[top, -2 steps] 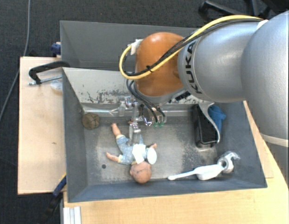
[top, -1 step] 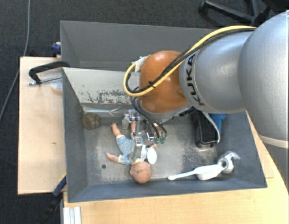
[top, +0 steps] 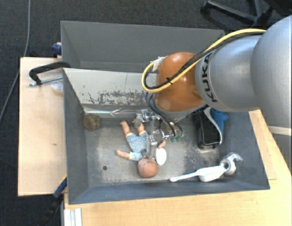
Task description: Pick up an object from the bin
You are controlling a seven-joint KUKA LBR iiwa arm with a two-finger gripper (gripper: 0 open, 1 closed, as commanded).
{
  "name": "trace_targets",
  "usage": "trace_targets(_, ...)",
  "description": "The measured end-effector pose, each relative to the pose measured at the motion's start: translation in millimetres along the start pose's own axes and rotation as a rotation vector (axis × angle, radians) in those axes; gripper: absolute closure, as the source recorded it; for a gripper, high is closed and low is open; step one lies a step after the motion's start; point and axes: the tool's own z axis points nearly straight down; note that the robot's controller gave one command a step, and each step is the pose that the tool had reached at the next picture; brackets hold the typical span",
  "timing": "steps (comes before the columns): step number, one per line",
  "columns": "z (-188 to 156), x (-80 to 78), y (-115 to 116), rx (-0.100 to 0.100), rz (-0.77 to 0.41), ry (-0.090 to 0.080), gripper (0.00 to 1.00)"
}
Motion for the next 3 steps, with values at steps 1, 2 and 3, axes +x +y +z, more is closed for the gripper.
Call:
trace_targets(1,10,0.1,-27,-0.001,-0.079,-0.004,1.0)
trace_targets(2,10,0.1,-27,-0.001,-0.079,-0.004,1.0)
trace_targets(3,-139,-2.0,-34,-0.001,-0.109,-0.012,1.0)
